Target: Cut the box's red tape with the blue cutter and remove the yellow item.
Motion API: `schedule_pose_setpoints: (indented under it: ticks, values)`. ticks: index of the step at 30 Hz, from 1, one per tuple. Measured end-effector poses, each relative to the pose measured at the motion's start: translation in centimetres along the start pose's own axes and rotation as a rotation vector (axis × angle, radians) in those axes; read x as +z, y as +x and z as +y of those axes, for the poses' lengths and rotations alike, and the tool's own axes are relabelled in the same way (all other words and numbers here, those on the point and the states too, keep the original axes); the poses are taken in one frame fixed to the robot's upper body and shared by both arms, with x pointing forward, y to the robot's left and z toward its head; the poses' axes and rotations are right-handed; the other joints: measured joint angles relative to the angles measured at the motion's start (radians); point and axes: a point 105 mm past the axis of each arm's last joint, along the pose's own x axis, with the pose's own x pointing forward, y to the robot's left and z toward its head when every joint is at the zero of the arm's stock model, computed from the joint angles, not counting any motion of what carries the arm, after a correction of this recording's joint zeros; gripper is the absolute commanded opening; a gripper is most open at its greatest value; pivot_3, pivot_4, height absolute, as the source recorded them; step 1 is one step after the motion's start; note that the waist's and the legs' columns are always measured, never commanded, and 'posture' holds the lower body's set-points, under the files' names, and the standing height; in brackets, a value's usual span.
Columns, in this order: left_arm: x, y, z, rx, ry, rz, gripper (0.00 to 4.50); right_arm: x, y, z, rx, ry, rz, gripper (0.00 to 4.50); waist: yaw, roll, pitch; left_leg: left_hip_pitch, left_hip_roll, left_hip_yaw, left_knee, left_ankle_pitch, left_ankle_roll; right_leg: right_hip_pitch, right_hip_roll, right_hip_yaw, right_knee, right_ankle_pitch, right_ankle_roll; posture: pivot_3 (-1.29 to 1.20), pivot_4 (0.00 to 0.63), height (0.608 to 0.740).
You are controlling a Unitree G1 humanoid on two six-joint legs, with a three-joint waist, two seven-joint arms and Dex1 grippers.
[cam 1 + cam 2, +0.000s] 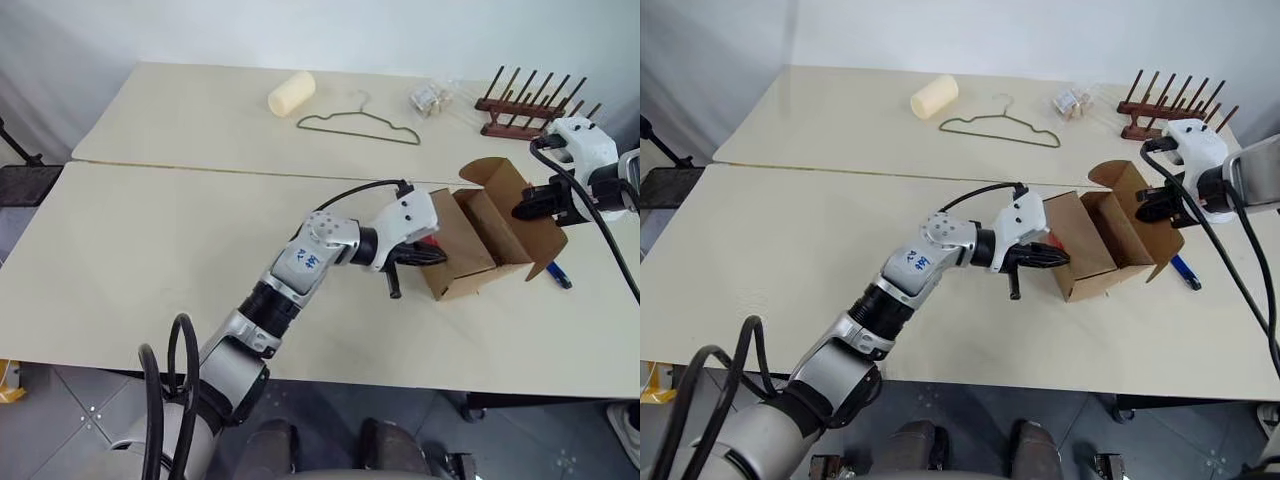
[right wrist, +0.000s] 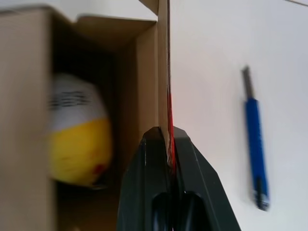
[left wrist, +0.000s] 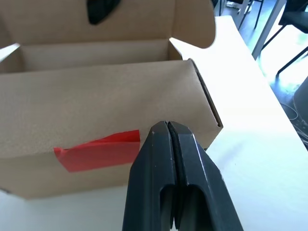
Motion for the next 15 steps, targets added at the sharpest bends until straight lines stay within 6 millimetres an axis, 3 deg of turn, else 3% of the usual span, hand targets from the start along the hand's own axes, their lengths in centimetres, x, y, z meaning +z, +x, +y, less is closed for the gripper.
schedule_pose_setpoints:
  ticks: [15]
  values:
    - [-0.7,-1.1,0.2,0.05,-0.022,0.012,0.0,0.8,-0.9,2.9,0.132,-0.086,0.001,0.04,-0.019,-0.002,-0.002,0.005,0.001,0.002,0.001,0.0,0.0,0.003,0.0,0.003,0.004,0.001,-0.001,0.0,0.15,0.74]
